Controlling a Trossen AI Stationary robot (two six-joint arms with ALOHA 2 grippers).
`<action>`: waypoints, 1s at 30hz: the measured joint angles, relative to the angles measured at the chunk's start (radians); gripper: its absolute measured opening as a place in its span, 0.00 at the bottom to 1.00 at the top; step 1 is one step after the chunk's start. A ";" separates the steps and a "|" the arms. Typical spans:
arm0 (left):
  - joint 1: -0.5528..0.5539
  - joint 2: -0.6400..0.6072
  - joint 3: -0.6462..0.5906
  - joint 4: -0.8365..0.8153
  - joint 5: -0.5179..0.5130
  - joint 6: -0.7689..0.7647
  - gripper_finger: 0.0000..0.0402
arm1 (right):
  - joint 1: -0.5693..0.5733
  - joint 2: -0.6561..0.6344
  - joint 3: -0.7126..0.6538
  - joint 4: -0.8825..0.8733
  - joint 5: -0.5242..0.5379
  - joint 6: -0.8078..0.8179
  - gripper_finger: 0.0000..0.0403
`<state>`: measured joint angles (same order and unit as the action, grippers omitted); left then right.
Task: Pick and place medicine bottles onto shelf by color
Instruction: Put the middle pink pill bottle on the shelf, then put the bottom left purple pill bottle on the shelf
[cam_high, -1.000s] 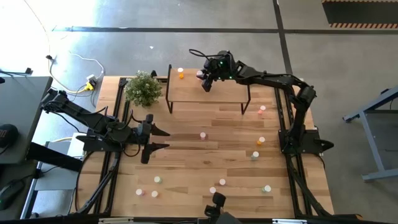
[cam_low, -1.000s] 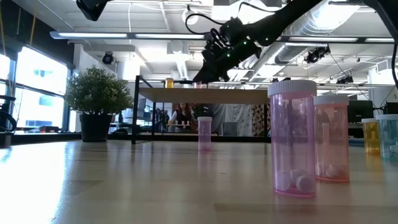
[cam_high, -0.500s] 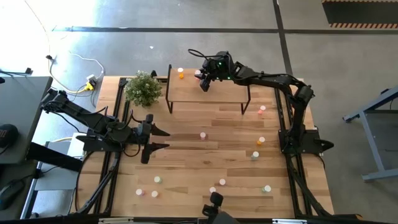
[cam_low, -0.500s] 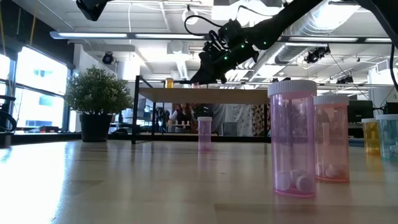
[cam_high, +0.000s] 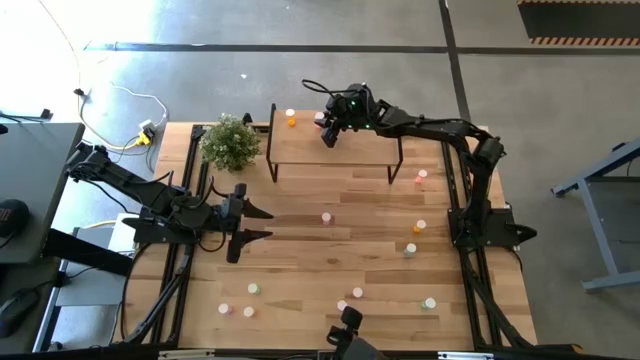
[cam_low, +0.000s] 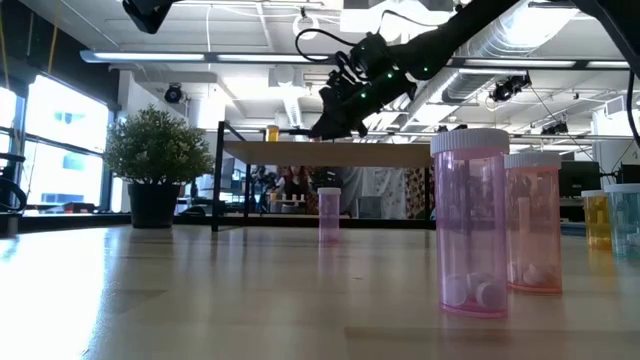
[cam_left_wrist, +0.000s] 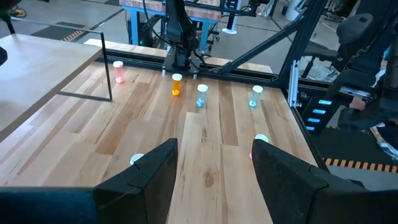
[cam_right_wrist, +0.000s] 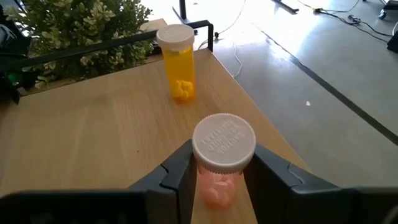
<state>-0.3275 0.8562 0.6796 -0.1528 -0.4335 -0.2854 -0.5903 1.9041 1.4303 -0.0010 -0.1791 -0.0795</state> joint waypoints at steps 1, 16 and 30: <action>0.000 0.000 0.000 0.000 0.000 0.000 0.49 | 0.000 0.000 0.000 0.000 0.001 0.000 0.28; 0.000 0.000 0.000 0.000 0.000 0.000 0.49 | 0.000 0.002 -0.002 -0.002 0.021 0.011 0.43; 0.000 0.000 0.000 0.000 0.000 0.000 0.49 | 0.000 0.002 0.064 -0.046 0.020 0.031 0.51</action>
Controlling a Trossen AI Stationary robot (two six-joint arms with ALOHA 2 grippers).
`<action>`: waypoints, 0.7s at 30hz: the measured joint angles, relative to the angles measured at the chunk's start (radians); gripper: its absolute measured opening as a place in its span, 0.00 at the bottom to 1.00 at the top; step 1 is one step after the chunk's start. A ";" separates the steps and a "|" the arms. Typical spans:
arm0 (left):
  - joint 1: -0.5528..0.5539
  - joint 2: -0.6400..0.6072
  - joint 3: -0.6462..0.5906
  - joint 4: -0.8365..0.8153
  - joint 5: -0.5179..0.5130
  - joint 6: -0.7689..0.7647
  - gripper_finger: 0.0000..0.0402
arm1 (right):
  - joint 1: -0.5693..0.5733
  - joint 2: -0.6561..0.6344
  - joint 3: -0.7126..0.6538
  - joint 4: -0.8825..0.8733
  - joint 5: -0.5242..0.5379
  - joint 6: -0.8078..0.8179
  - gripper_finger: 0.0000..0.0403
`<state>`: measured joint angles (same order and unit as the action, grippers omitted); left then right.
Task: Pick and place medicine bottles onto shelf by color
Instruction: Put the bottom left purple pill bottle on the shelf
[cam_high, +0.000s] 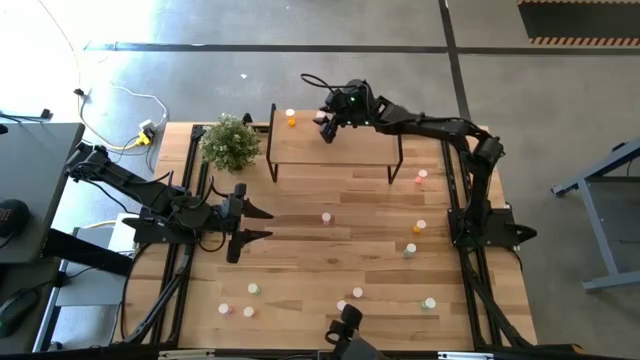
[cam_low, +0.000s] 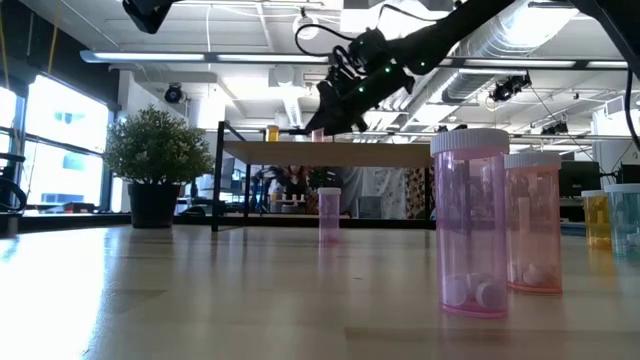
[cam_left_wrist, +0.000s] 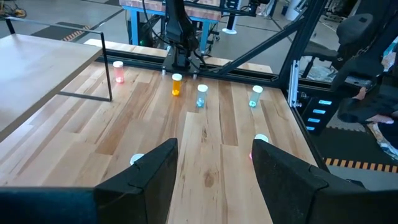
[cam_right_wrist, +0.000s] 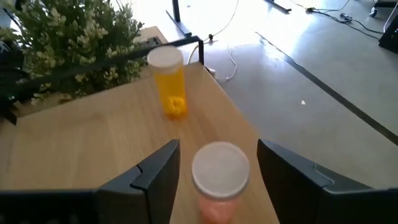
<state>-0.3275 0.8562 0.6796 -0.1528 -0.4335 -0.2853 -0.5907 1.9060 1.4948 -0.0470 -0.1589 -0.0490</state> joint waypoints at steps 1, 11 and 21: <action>0.000 0.000 0.000 0.000 0.000 0.000 0.49 | 0.000 0.000 0.012 -0.011 0.000 0.000 0.51; 0.000 0.000 0.000 0.000 0.000 0.000 0.49 | 0.000 0.000 0.126 -0.110 -0.002 -0.002 0.51; 0.000 0.000 0.000 -0.005 0.000 -0.022 0.49 | 0.014 -0.082 0.197 -0.361 -0.015 -0.039 0.51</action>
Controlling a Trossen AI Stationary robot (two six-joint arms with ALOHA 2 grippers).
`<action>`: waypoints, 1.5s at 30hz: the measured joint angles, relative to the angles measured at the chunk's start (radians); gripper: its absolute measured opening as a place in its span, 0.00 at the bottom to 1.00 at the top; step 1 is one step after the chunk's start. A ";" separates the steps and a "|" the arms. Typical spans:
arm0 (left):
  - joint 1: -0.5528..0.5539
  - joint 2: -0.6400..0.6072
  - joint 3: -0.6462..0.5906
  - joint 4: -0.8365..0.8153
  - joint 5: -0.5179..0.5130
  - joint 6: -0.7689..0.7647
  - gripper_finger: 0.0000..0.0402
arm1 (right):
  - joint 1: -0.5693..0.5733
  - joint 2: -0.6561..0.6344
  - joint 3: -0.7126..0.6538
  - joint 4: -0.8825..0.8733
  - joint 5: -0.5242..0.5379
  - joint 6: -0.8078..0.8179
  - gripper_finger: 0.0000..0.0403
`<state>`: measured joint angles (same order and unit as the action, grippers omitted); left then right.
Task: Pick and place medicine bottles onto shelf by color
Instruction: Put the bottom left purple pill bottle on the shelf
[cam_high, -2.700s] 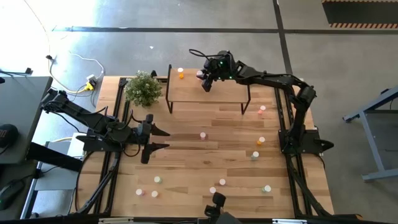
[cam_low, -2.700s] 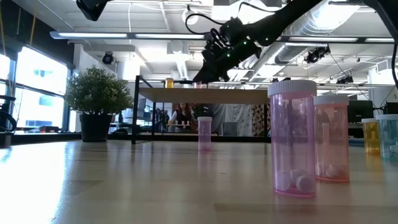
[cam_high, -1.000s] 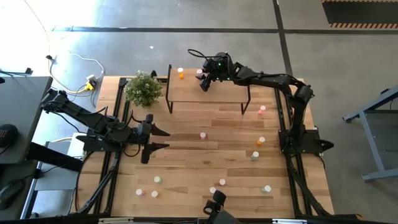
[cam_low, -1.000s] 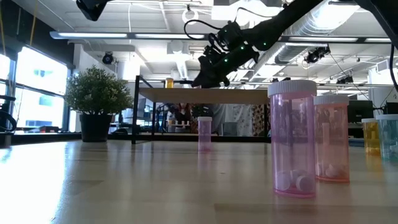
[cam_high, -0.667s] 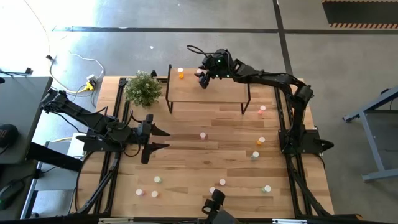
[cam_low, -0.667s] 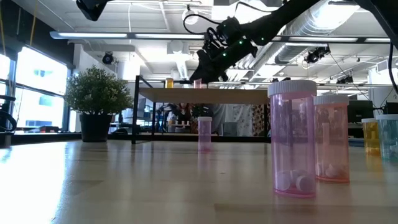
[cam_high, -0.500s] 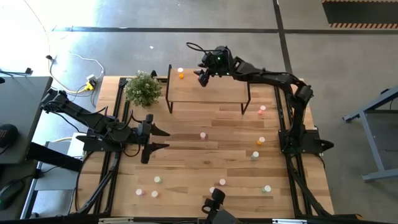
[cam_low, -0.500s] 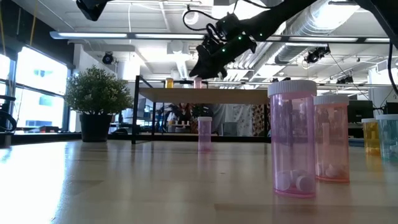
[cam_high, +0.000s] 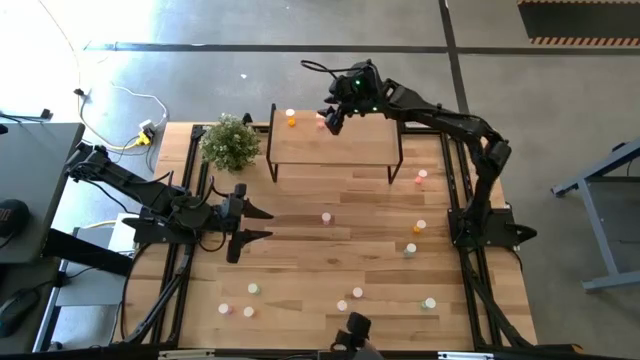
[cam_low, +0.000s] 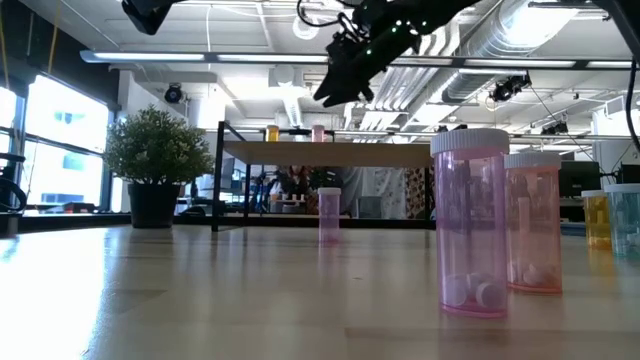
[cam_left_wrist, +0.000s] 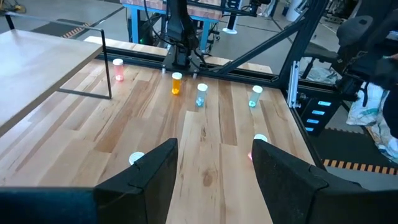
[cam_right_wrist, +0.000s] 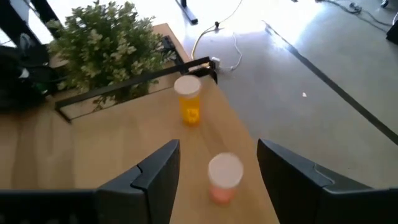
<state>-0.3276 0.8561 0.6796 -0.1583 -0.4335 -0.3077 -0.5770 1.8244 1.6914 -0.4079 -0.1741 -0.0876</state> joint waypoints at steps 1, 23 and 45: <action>0.000 0.000 0.000 -0.004 0.000 -0.005 0.49 | 0.008 -0.017 -0.013 -0.014 0.000 0.000 0.51; -0.126 0.000 0.000 -0.137 -0.042 -0.134 0.49 | 0.411 -0.529 -0.647 0.261 0.123 0.274 0.51; -0.589 0.000 0.000 -0.400 -0.069 -0.367 0.49 | 0.879 -0.527 -0.823 0.368 0.583 0.574 0.51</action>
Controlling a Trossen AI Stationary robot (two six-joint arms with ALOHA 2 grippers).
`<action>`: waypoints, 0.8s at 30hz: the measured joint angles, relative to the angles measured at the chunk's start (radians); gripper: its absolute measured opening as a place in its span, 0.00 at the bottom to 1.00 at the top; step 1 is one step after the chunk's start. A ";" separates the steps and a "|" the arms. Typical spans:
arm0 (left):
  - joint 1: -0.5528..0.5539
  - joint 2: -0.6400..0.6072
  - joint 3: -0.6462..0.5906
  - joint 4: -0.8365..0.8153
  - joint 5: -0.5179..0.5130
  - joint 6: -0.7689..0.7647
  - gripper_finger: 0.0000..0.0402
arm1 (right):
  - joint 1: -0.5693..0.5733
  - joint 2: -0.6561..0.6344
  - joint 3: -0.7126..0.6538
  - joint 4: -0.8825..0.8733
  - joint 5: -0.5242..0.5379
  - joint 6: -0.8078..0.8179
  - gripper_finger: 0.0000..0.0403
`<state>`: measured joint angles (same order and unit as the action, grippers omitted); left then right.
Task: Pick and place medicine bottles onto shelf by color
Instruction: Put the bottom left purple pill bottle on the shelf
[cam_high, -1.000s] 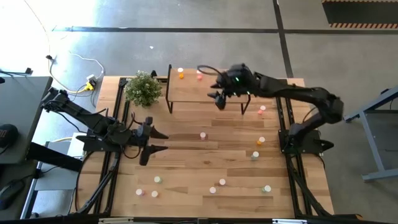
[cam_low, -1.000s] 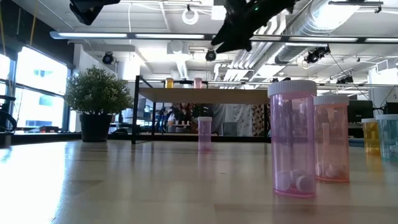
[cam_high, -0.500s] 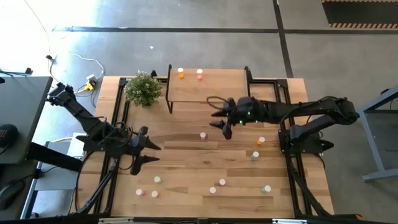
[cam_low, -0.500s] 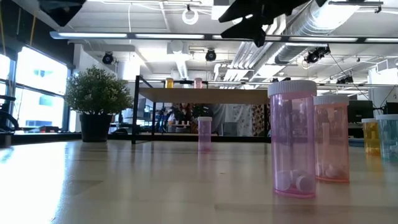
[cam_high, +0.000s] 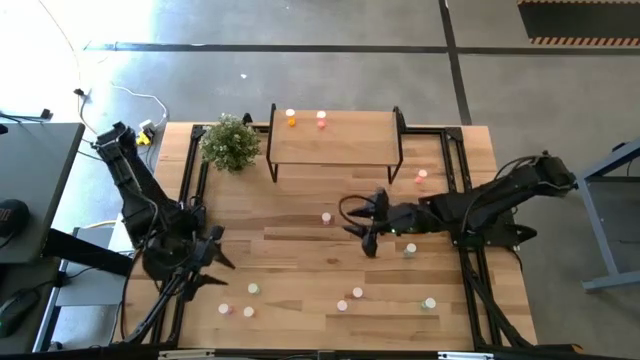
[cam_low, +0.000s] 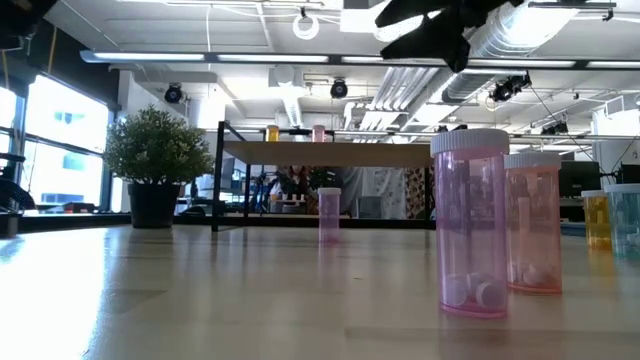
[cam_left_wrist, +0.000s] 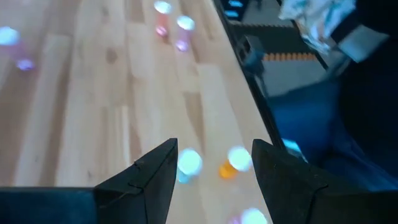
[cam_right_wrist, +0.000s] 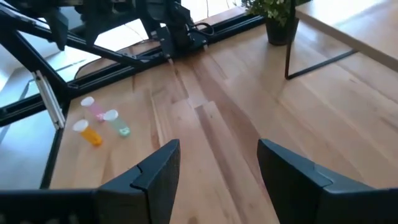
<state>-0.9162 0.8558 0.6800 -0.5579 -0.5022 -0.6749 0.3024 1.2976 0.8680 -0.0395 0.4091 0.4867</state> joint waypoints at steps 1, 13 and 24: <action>-0.023 0.000 0.000 -0.015 -0.001 -0.013 0.49 | 0.017 0.000 0.000 0.000 0.019 0.011 0.51; -0.254 0.001 -0.073 -0.031 -0.125 -0.264 0.49 | 0.144 0.000 0.000 0.000 0.218 0.117 0.51; -0.361 0.029 -0.178 0.142 -0.191 -0.371 0.49 | 0.157 0.000 0.000 0.000 0.231 0.142 0.51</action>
<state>-1.2770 0.8851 0.5020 -0.4161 -0.6933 -1.0456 0.4599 1.2976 0.8680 -0.0394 0.6399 0.6289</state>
